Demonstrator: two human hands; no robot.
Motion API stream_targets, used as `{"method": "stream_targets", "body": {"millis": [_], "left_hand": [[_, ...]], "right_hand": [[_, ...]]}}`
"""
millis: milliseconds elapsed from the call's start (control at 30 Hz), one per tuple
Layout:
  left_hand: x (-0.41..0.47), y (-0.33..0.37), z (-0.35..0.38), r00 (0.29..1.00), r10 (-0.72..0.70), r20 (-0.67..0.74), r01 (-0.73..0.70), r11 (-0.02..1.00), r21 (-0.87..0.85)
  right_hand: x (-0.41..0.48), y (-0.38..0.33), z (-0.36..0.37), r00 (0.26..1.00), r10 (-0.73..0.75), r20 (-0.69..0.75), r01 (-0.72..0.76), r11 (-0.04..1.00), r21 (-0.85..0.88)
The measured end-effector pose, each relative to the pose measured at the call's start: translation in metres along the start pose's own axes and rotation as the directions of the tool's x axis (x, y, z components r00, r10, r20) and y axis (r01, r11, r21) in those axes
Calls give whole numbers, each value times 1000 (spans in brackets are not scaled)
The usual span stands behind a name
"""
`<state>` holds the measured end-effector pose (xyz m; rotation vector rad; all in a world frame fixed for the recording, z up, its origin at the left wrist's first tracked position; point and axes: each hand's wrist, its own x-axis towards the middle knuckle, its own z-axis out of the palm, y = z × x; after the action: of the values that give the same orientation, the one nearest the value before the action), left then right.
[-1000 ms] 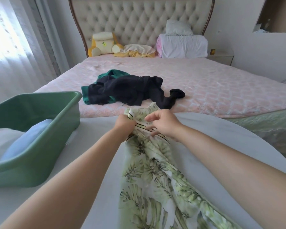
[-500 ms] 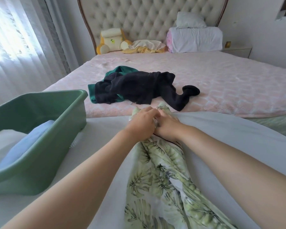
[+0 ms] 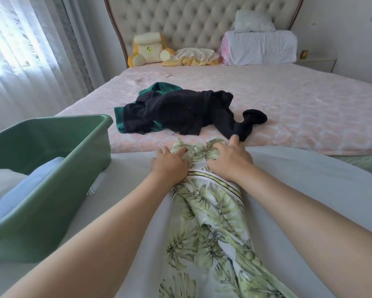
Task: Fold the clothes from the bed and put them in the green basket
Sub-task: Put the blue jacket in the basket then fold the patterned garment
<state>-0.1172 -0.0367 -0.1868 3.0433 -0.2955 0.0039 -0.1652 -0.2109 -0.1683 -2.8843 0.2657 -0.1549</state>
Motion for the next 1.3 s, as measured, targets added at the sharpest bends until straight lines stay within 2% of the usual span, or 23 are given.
{"method": "stream_targets", "body": {"millis": [33,100,200,267,333,400,467,533,600,633,700,767,800,833,867,900,967,1033,1100,1167,1300], "left_hand": [[1,1,-1,1000,25,11,-24,997,-72],[3,4,-4,995,101,8,-95,963,-251],[6,-1,-4,991,118,-57,-131,923,-361],[10,-7,-6,982,107,-158,-160,911,-380],[18,-13,-10,957,68,-283,-188,887,-422],[29,-20,-11,942,-2,-335,-166,865,-473],[37,-27,-7,956,-14,-292,-116,899,-421],[41,-35,0,975,-4,-222,-50,970,-238],[42,-39,3,970,-54,-237,20,989,-147],[42,-40,3,952,-73,-298,33,990,-134],[36,-38,0,874,-10,-487,-56,991,-122],[27,-34,-4,800,121,-587,-269,948,-171],[19,-31,-7,820,159,-550,-363,887,-285],[10,-27,-9,874,193,-446,-395,817,-420],[1,-24,-10,922,242,-302,-369,785,-498],[-6,-23,-9,945,284,-164,-328,816,-475],[-18,-27,-8,952,306,26,-292,929,-229],[-28,-33,-11,955,289,73,-280,953,-114],[-42,-35,-17,961,272,44,-265,956,-124],[-61,-31,-23,951,305,-41,-308,942,-133],[-111,-22,-32,864,415,-284,-467,871,-149]], "right_hand": [[-1,-1,-2,997,44,69,-46,999,17],[-2,-3,-4,989,37,145,-51,994,93],[-2,-6,-4,991,-65,116,26,951,309],[2,-9,0,995,-100,-8,95,910,404],[7,-13,6,976,-120,-184,189,886,423],[10,-18,10,945,-161,-285,267,883,385],[13,-20,13,909,-243,-339,334,911,242],[13,-21,16,899,-343,-271,387,913,129],[10,-21,19,922,-386,-39,387,909,151],[9,-19,22,920,-385,75,372,917,144],[7,-19,29,910,-371,185,362,929,84],[7,-20,32,912,-362,196,356,932,66],[6,-21,32,914,-355,199,348,935,68],[4,-22,32,916,-348,201,341,937,70],[0,-22,31,918,-343,202,336,939,68],[-5,-22,29,917,-340,207,334,940,64],[-19,-22,22,912,-335,237,330,942,61],[-37,-24,10,904,-311,292,304,950,72],[-56,-27,-3,890,-294,348,288,955,73],[-74,-29,-18,889,-276,366,271,960,64],[-109,-31,-46,904,-234,357,224,972,69]]}}
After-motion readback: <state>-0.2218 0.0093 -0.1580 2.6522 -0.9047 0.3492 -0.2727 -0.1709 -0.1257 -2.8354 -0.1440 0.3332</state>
